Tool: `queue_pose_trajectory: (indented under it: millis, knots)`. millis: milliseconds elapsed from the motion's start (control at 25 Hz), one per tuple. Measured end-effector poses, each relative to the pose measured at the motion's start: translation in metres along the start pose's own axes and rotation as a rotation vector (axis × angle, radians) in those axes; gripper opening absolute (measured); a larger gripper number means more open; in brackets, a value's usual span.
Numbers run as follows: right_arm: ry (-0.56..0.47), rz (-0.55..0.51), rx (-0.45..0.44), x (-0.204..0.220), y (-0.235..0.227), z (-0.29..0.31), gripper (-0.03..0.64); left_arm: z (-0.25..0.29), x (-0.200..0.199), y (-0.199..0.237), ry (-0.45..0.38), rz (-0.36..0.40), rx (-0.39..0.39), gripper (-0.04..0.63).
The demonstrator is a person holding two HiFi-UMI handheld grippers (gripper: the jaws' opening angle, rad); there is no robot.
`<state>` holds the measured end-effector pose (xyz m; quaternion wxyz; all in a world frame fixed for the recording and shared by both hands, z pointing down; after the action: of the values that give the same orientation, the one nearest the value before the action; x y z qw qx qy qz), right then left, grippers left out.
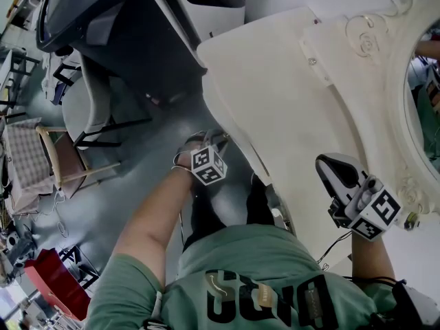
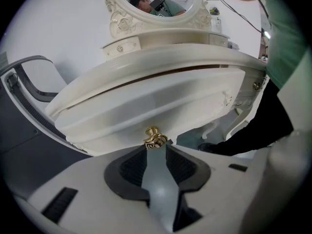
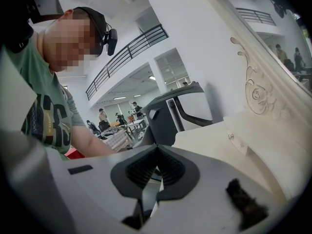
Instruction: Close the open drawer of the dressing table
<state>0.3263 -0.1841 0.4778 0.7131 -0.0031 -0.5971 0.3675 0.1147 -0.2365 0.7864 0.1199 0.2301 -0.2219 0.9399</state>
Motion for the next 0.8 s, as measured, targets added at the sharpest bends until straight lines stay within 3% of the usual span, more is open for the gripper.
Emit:
queue_pose_trajectory:
  millis: [800]
  knots:
    - [-0.02, 0.01, 0.022, 0.009, -0.004, -0.02, 0.011, 0.013, -0.017, -0.001, 0.001, 0.017, -0.012, 0.127]
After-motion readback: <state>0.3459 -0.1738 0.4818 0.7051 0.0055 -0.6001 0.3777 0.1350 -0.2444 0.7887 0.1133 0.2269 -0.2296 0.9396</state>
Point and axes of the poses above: the fingertips, and each gripper's own axes: z forward along the fingers, y to its left, x out of its underside, the point moved 4 cm from there along -z, backward along the fingers, and after that the axes turned 12 degrees about -x, right-handed, at the moved point
